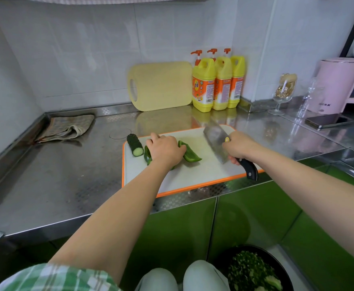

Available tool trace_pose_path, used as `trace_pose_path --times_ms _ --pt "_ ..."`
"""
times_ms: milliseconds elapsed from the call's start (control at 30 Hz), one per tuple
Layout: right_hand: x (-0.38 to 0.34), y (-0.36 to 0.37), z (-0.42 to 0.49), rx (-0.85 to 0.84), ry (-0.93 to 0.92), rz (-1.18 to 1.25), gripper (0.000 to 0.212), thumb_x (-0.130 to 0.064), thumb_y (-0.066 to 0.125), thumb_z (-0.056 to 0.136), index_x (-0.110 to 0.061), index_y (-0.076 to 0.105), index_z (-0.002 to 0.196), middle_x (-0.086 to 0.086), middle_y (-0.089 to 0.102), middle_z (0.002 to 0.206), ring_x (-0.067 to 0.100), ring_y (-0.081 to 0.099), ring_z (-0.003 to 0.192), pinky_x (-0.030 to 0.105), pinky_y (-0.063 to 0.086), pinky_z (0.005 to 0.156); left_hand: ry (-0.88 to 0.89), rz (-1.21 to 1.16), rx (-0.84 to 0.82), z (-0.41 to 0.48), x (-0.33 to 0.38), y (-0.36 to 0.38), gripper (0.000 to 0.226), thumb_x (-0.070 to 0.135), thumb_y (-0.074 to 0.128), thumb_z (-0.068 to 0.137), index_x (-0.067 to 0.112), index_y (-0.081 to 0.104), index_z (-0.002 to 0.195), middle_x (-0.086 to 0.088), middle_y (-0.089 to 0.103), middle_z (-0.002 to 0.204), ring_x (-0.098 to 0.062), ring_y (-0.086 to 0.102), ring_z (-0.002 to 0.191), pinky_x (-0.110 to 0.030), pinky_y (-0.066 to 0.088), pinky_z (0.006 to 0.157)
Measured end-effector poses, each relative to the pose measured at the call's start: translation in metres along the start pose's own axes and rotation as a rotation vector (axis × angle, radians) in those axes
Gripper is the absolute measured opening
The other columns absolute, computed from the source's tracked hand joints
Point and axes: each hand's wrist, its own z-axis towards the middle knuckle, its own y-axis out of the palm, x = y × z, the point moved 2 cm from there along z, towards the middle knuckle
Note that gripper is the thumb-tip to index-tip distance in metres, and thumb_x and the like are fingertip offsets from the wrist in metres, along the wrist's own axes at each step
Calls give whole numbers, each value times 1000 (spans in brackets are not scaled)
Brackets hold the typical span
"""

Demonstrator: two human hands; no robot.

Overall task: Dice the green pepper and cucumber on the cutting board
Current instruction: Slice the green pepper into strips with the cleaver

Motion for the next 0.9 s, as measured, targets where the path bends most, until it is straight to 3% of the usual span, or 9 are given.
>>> trace_pose_path --times_ms 67,167,367,567,900 --pt "-3 4 -3 -42 -59 50 25 -7 43 93 5 57 75 25 60 66 30 56 53 26 45 45 4 38 -27 -1 2 5 47 51 40 95 11 66 89 -12 62 108 -32 34 119 -42 29 95" --pt "-11 17 -6 -106 -90 12 24 -8 42 94 7 57 85 22 59 60 27 52 45 25 42 42 30 97 -46 -5 3 11 55 56 33 96 12 67 97 -13 56 118 -34 33 122 -43 28 96" --pt "-22 17 -9 -138 -105 -108 27 -8 40 93 5 57 78 18 59 55 24 49 39 24 39 44 59 122 -45 -8 -4 12 57 55 36 94 9 69 100 -13 54 119 -34 33 120 -44 28 96" --pt "-38 10 -19 -113 -189 -130 28 -13 39 95 5 59 86 28 67 74 27 54 48 23 40 42 22 114 -98 -4 -6 15 57 59 38 93 14 67 112 -11 49 130 -34 33 123 -43 26 99" --pt "-44 11 -26 -143 -143 -231 29 -9 39 92 4 59 75 18 60 54 25 51 40 21 41 42 8 97 -82 -5 -6 16 56 60 39 92 16 67 113 -11 49 130 -35 34 122 -44 25 101"
